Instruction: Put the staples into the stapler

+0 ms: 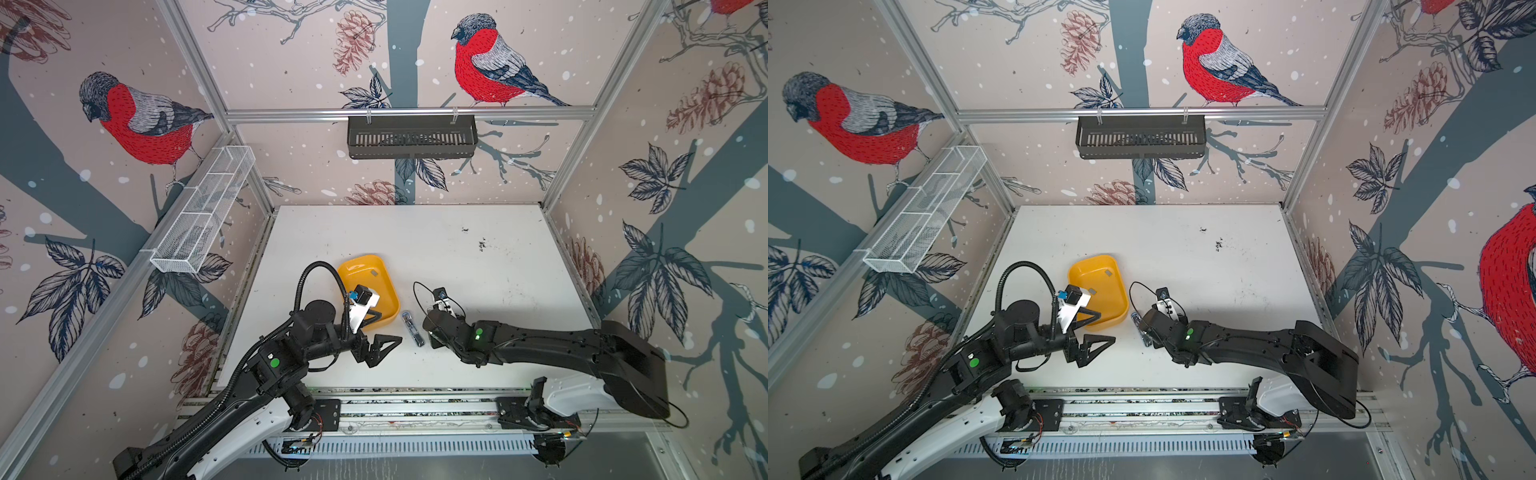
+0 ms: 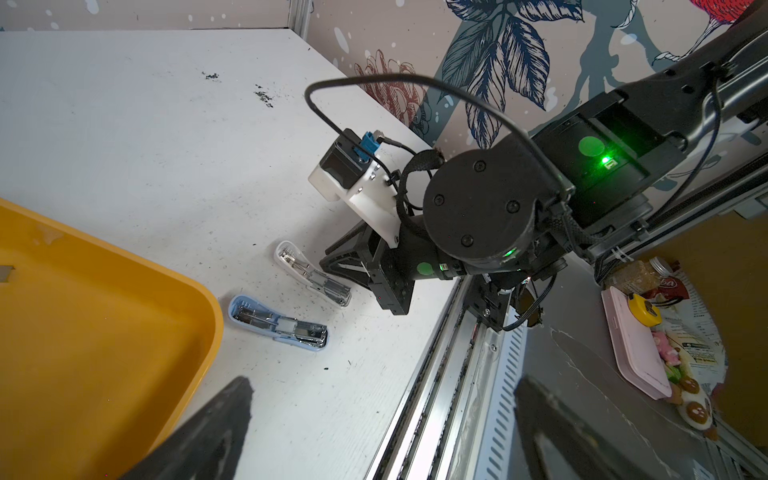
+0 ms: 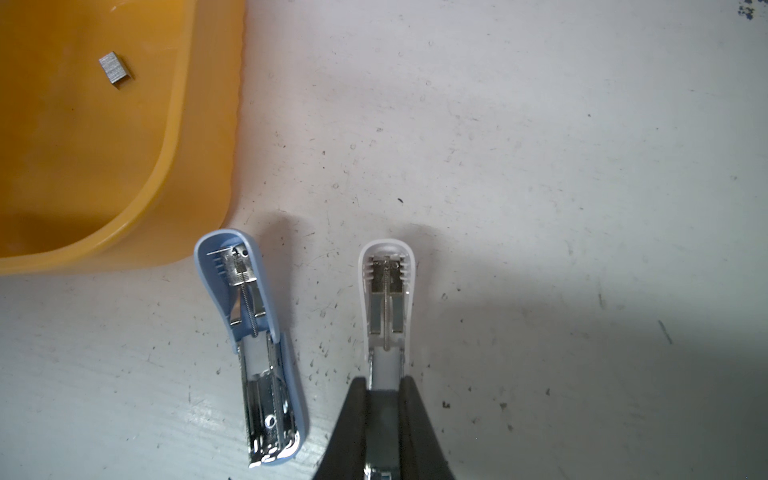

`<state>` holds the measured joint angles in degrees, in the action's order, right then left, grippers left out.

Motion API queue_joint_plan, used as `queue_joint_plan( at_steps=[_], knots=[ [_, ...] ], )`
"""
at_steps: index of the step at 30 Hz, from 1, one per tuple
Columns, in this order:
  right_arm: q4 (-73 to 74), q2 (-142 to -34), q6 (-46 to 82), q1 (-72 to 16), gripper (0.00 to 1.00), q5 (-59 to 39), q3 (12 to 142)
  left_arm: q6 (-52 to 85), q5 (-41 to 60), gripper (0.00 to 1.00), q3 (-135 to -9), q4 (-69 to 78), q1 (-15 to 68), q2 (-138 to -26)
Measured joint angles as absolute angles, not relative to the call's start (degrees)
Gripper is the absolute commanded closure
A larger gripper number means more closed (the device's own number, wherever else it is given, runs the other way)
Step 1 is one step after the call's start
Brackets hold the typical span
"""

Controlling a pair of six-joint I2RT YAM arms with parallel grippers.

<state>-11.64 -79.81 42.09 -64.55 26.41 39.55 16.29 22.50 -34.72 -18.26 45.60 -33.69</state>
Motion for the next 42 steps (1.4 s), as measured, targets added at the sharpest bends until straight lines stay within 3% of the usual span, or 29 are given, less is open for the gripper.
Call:
queue_joint_plan(
  at_steps=[42],
  knots=[
    [-5.08,-79.02,45.28,-63.81,0.93,25.28,33.61,16.29,22.46,0.02,-34.72,-18.26,45.60,-33.50]
  ],
)
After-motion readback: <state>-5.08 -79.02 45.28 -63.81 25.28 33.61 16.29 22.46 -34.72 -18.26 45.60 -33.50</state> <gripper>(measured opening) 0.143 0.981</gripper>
